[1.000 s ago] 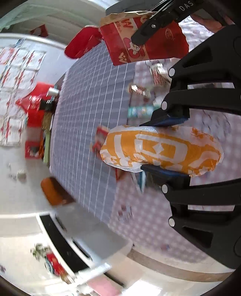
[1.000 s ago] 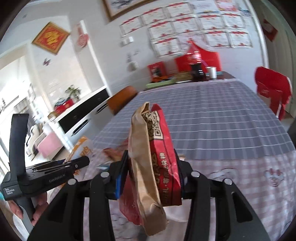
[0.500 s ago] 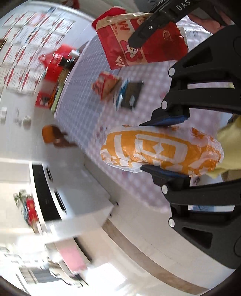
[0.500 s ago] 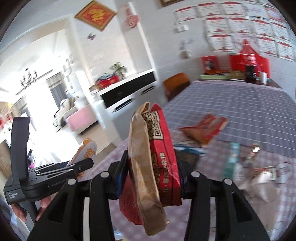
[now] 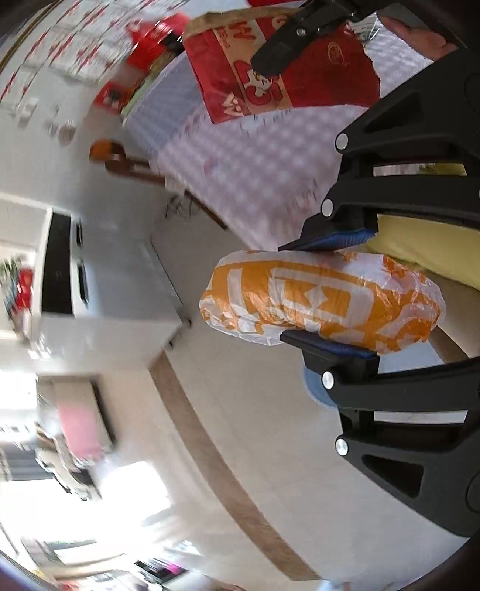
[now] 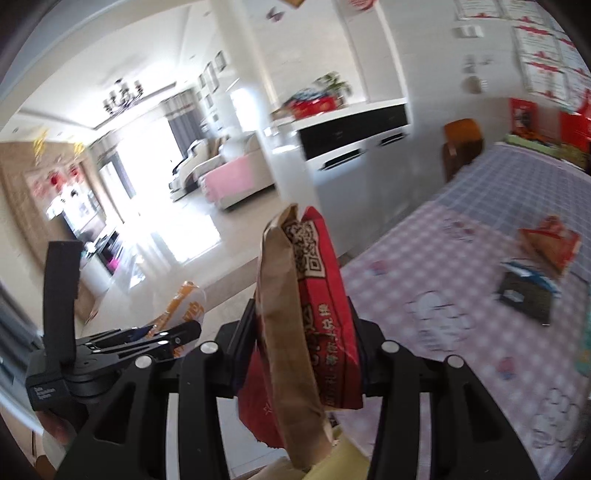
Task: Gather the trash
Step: 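Carry both bags to the blue wastebasket and open the left tool over it, then open the right tool over the wastebasket to drop the snack bag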
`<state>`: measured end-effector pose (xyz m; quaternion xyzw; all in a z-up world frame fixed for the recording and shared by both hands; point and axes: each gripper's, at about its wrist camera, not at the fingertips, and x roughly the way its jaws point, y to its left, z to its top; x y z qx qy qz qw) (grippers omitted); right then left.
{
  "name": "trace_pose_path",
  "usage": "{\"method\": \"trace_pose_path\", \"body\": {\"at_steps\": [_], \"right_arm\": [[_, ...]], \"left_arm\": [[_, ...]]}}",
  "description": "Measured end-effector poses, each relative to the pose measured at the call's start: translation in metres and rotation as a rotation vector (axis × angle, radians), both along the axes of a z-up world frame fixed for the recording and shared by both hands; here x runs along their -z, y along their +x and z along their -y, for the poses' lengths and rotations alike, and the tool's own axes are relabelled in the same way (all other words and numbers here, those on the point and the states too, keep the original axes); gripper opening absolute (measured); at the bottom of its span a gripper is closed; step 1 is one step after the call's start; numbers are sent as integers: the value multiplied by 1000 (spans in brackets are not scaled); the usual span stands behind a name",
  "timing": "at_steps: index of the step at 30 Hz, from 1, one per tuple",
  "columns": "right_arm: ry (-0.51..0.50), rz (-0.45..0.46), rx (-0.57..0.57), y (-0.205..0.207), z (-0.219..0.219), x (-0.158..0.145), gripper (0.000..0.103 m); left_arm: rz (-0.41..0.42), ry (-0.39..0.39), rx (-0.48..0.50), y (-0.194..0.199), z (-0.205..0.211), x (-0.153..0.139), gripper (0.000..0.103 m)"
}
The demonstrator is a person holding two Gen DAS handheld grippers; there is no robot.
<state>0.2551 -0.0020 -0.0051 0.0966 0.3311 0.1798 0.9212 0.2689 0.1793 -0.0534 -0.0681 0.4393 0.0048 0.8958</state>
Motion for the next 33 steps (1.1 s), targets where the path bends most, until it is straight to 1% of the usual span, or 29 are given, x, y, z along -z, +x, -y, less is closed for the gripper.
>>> {"method": "trace_pose_path", "body": {"at_steps": [4, 8, 9, 10, 12, 13, 15, 18, 21, 27, 30, 31, 32, 33], "right_arm": [[-16, -32, -71, 7, -39, 11, 44], [-28, -62, -107, 15, -64, 23, 44], [-31, -70, -114, 17, -68, 26, 44], [-34, -76, -119, 19, -72, 28, 44], [-45, -89, -123, 23, -80, 33, 44], [-50, -96, -125, 25, -83, 36, 44], [-60, -105, -129, 27, -84, 40, 44], [-77, -115, -133, 30, -88, 46, 44], [-95, -127, -148, 34, -96, 53, 44], [-131, -187, -238, 47, -135, 77, 44], [-154, -205, -285, 57, -163, 89, 48], [-157, -214, -318, 62, -173, 92, 61], [-172, -227, -329, 64, -180, 94, 71], [-189, -234, -322, 67, -185, 95, 77]], "left_arm": [[-65, -13, -78, -1, -36, 25, 41], [-127, -32, -130, 6, -60, 48, 42], [-133, -28, -147, 7, -65, 53, 46], [-135, -19, -157, 8, -69, 57, 61], [-135, 5, -180, 12, -77, 67, 84], [-128, 17, -205, 13, -82, 71, 84], [-143, 35, -226, 16, -90, 80, 84], [-175, 19, -255, 18, -101, 91, 84], [-188, 6, -278, 9, -114, 98, 84], [-179, 18, -333, -15, -132, 98, 84], [-169, 19, -375, -30, -146, 94, 84], [-165, 27, -399, -35, -152, 92, 84], [-164, 31, -412, -38, -156, 91, 84], [-160, 38, -434, -43, -161, 88, 84]]}}
